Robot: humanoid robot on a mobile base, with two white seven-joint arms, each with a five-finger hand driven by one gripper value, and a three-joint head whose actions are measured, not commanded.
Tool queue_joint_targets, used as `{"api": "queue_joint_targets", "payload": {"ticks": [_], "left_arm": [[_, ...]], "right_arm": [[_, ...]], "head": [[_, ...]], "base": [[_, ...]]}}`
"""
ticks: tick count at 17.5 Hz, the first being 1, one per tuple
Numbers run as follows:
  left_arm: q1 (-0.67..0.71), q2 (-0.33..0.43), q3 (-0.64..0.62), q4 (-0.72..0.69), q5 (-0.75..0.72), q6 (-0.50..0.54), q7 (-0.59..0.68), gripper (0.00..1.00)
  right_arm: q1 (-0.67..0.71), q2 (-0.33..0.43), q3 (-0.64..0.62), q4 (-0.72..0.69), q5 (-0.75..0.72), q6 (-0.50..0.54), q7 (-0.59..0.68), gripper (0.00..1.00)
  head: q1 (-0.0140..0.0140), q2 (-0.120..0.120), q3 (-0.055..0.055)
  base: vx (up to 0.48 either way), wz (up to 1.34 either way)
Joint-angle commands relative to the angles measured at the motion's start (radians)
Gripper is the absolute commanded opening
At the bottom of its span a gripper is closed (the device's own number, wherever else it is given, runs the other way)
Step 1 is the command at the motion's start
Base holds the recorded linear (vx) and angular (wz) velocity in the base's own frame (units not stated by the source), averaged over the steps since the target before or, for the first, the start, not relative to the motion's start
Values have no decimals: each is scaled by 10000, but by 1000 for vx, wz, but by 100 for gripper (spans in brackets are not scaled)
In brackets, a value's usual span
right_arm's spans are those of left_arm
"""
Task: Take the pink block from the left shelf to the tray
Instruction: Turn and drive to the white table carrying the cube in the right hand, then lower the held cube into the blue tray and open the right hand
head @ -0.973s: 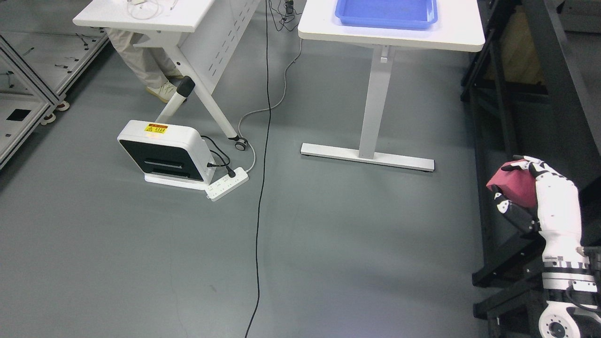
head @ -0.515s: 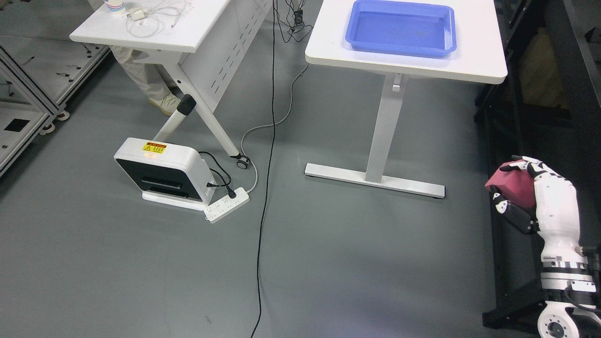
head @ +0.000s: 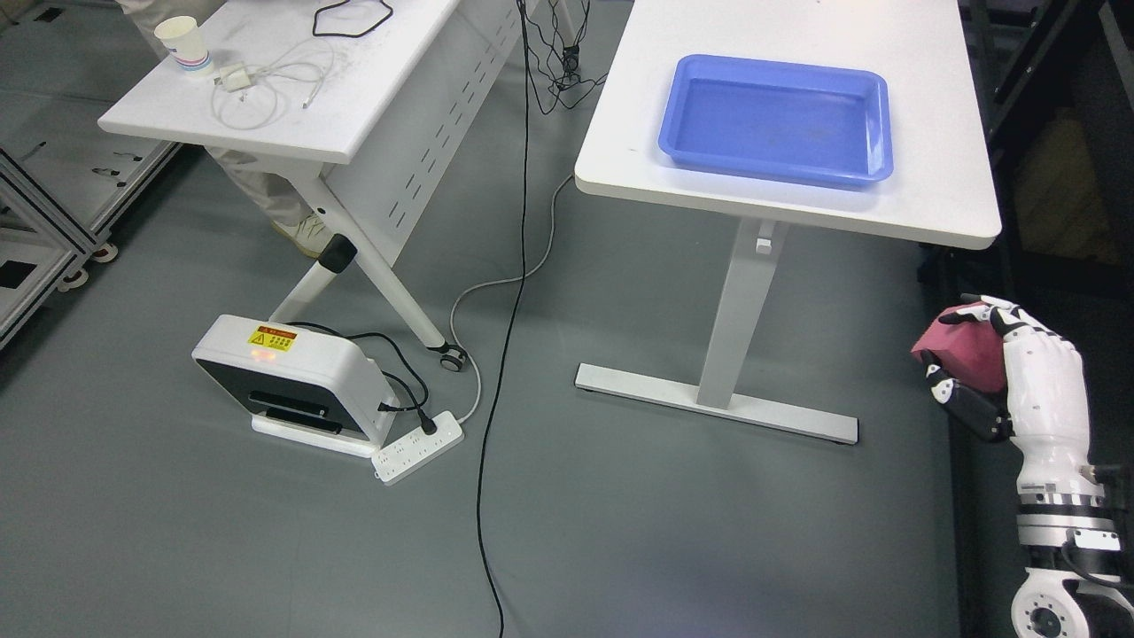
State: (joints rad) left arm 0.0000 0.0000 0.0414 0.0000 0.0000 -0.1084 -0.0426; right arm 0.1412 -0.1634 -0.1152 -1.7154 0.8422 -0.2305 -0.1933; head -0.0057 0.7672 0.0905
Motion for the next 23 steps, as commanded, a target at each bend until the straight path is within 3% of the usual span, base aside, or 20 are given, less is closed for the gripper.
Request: {"api": "queue_joint_targets", "payload": {"ticks": [1, 20, 23], "left_arm": [[-215, 174, 0, -175, -15, -6, -4, 100], [-215, 174, 0, -175, -15, -6, -4, 100], [-215, 174, 0, -175, -15, -6, -4, 100]], "right_arm": [[-16, -7, 47, 19, 0, 4, 0, 5], [14, 100, 124, 19, 0, 4, 77, 6], [14, 162, 322, 19, 15, 50, 550, 9]], "head": [[0, 0, 0], [0, 0, 0], [0, 0, 0]], "base": [[327, 63], [269, 77], [225, 45]]}}
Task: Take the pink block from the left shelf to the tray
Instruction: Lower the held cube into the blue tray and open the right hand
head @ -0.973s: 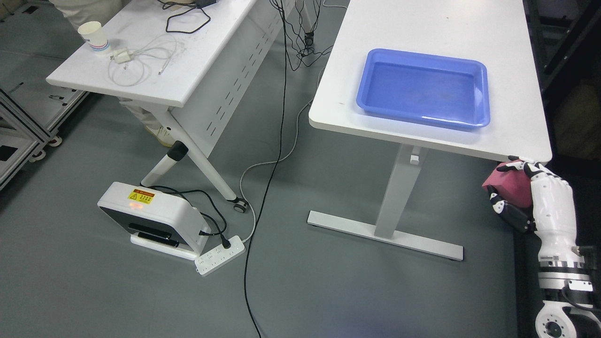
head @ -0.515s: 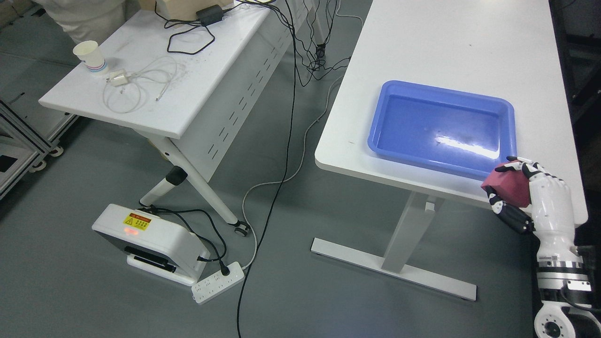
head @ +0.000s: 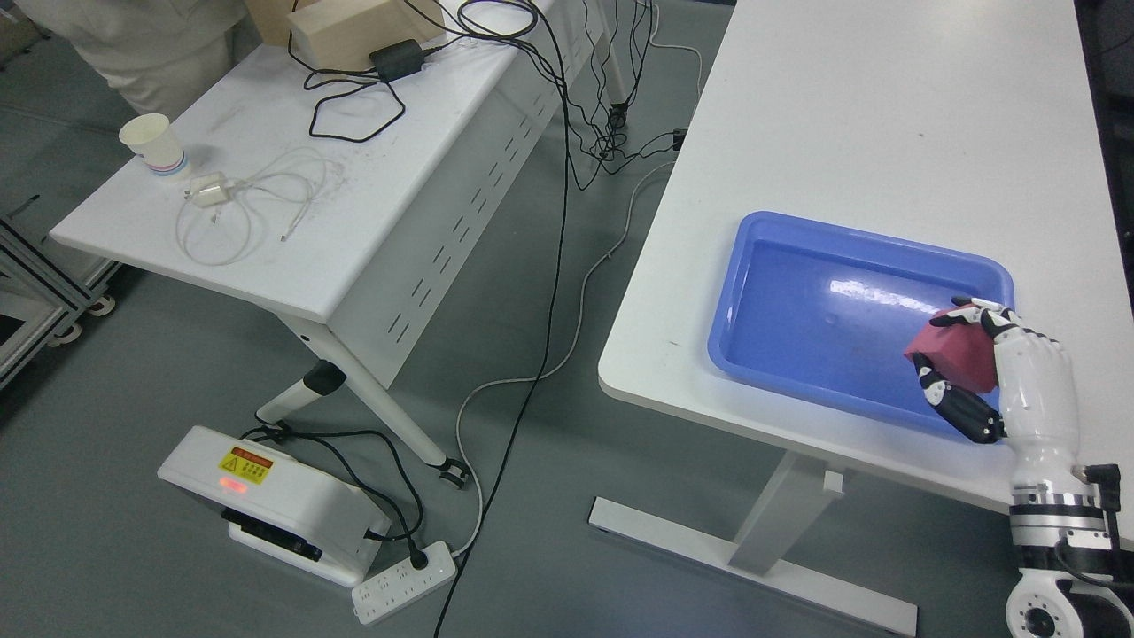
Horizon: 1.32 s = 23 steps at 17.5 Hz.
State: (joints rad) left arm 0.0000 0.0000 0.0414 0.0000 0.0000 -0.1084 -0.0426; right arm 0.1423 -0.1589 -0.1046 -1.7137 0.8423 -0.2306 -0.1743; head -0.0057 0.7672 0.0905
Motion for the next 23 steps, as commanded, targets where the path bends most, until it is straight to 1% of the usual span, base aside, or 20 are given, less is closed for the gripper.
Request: {"api": "queue_joint_targets", "payload": {"ticks": [1, 2, 3, 4, 6, 7, 8, 11, 13, 14, 15, 17, 19, 20, 21, 23], "left_arm": [[-214, 175, 0, -175, -15, -5, -4, 100], [-214, 175, 0, -175, -15, -5, -4, 100], [-214, 175, 0, -175, -15, -5, -4, 100], [-214, 175, 0, -175, -15, -5, -4, 100], [-214, 175, 0, -175, -15, -5, -4, 100], [-214, 175, 0, -175, -15, -5, -4, 100], [-214, 175, 0, -175, -15, -5, -4, 100], [-214, 175, 0, -175, -15, -5, -4, 100], [-214, 175, 0, -175, -15, -5, -4, 100], [-214, 175, 0, -175, -15, -5, -4, 100], [-214, 175, 0, -175, -15, -5, -4, 100], [-214, 175, 0, -175, -15, -5, -4, 100], [-214, 175, 0, -175, -15, -5, -4, 100], [-214, 175, 0, -175, -15, -5, -4, 100], [-214, 175, 0, -175, -15, -5, -4, 100], [-214, 175, 0, -175, -15, -5, -4, 100]], "right_arm": [[4, 132, 278, 18, 14, 66, 651, 11], [4, 193, 339, 18, -1, 66, 943, 14], [4, 224, 355, 33, -17, 97, 1295, 21], [4, 269, 355, 48, -32, 112, 1617, 25], [4, 331, 355, 64, -245, 158, 1881, 33], [4, 331, 355, 64, -338, 158, 1882, 39], [4, 346, 340, 64, -460, 204, 1882, 53], [4, 331, 248, 64, -935, 465, 1882, 73], [19, 331, 232, 64, -1516, 587, 1866, 84], [19, 346, 217, 64, -2082, 618, 1866, 88], [19, 347, 156, 64, -2649, 634, 1866, 89], [-11, 347, 3, 64, -3236, 710, 1836, 89], [-27, 316, -28, 64, -3299, 650, 1820, 100], [-11, 331, -28, 64, -3391, 604, 1790, 100], [-11, 346, -74, 64, -3802, 588, 1774, 100], [4, 392, -318, 64, -5439, 649, 1774, 100]], "head": [[0, 0, 0], [0, 0, 0], [0, 0, 0], [0, 0, 0], [0, 0, 0], [0, 0, 0], [0, 0, 0], [0, 0, 0], [0, 0, 0], [0, 0, 0], [0, 0, 0], [0, 0, 0], [0, 0, 0], [0, 0, 0], [0, 0, 0], [0, 0, 0]], "base": [[217, 44], [168, 41], [168, 41], [162, 69], [163, 70], [165, 71], [117, 69], [103, 60], [70, 47], [58, 42], [40, 17], [20, 0], [0, 0], [0, 0], [0, 0], [0, 0]]}}
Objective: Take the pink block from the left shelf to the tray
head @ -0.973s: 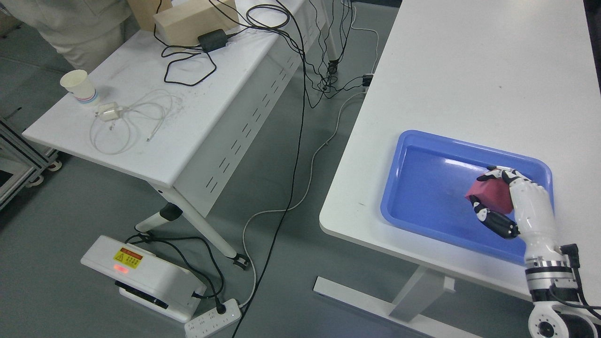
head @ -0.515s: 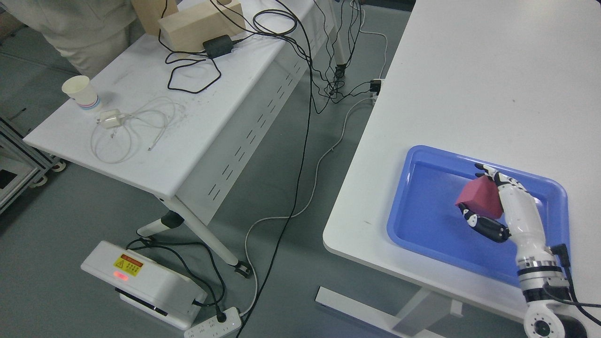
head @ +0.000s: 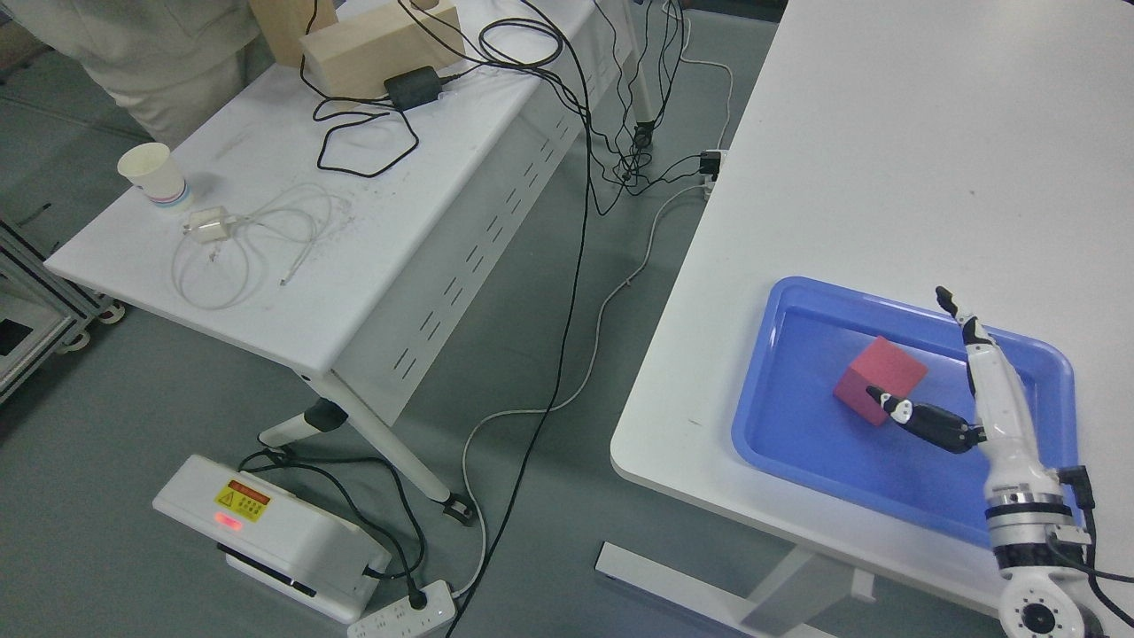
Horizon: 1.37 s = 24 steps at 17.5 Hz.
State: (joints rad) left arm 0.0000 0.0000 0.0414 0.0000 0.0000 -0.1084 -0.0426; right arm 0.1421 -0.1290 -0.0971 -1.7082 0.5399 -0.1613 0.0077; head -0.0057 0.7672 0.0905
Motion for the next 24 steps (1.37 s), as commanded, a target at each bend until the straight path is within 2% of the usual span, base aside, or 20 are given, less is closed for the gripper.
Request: {"api": "queue_joint_targets", "payload": {"ticks": [1, 2, 5, 18, 24], "left_arm": [[-215, 175, 0, -175, -15, -5, -4, 100], [-215, 175, 0, -175, -15, -5, -4, 100], [-215, 175, 0, -175, -15, -5, -4, 100], [-215, 175, 0, -175, -15, -5, -4, 100], [-215, 175, 0, -175, -15, -5, -4, 100]], "right_arm": [[-9, 154, -637, 8, -3137, 17, -46, 100], [-55, 277, -1065, 8, -3706, 306, -46, 100], [-101, 354, -1467, 24, -4018, 1075, -46, 100], [-102, 431, -1484, 24, -4157, 1137, 45, 100], [-86, 569, -1361, 116, -4157, 1995, 780, 100]], "head": [[0, 0, 0], [0, 0, 0], [0, 0, 0], [0, 0, 0], [0, 0, 0]], "base": [[0, 0], [0, 0], [0, 0], [-71, -70], [-135, -90]]}}
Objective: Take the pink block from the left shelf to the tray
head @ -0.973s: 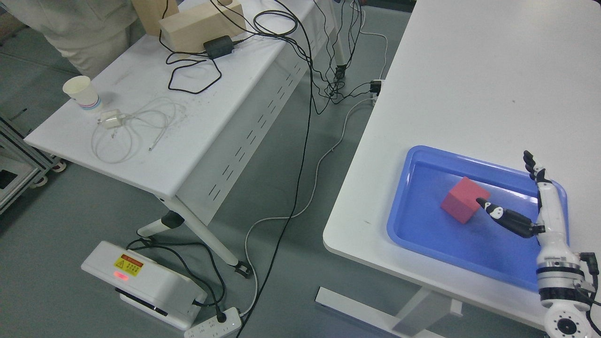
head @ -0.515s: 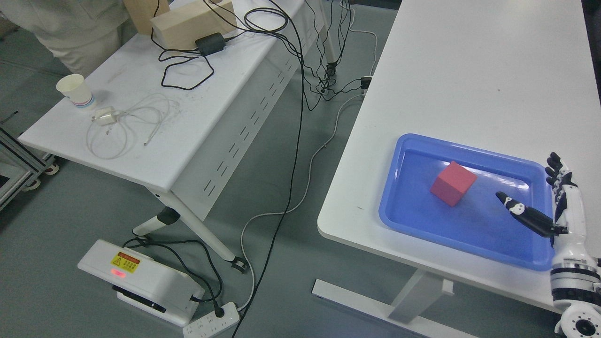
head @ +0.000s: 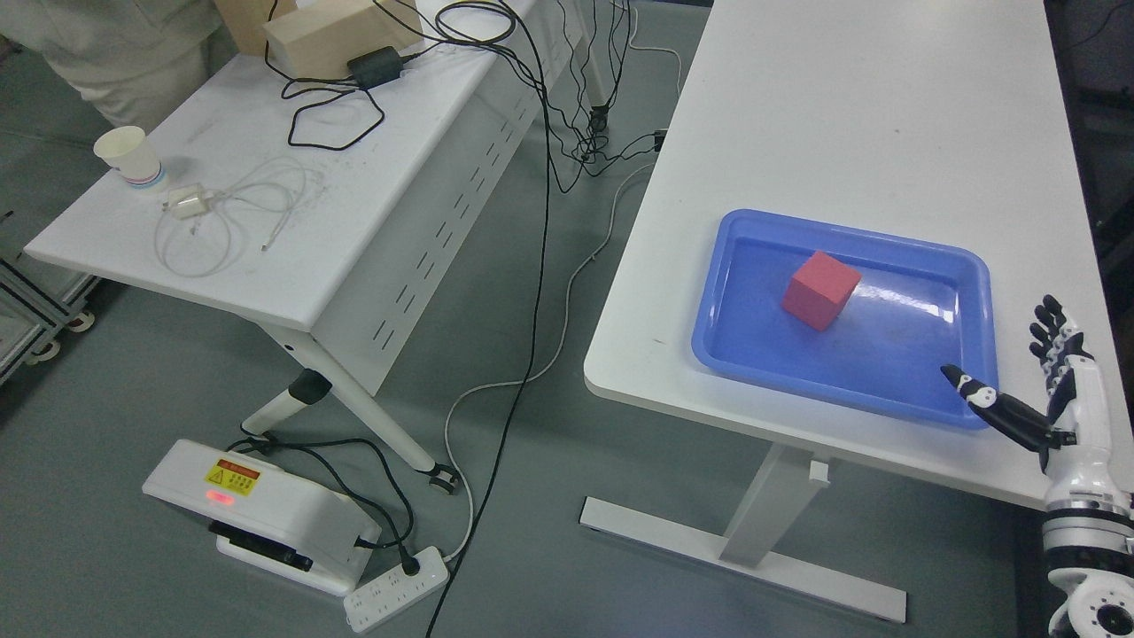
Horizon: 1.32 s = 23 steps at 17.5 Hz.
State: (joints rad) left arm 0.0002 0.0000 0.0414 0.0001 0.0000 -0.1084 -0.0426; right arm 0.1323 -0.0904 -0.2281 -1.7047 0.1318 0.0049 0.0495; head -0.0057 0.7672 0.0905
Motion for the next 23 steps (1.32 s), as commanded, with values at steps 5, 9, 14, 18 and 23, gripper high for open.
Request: {"api": "queue_joint_targets", "payload": {"ticks": [5, 9, 14, 18, 23], "left_arm": [[-217, 174, 0, -175, -15, -6, -3, 100], [-217, 174, 0, -175, -15, -6, -3, 100], [-217, 174, 0, -175, -15, -6, -3, 100], [-217, 174, 0, -175, -15, -6, -3, 100], [-217, 174, 0, -175, -15, -6, -3, 100]], "right_arm": [[-4, 214, -20, 142, -76, 519, 549, 100], [11, 290, 133, 142, -76, 488, 549, 100], [57, 382, 180, 142, -76, 458, 549, 100], [42, 398, 210, 142, -76, 442, 564, 100], [27, 459, 256, 157, -76, 442, 564, 100]], "head": [[0, 0, 0], [0, 0, 0], [0, 0, 0], [0, 0, 0], [0, 0, 0]], "base": [[-103, -289], [-96, -241], [-121, -134], [-143, -68], [-127, -2]]}}
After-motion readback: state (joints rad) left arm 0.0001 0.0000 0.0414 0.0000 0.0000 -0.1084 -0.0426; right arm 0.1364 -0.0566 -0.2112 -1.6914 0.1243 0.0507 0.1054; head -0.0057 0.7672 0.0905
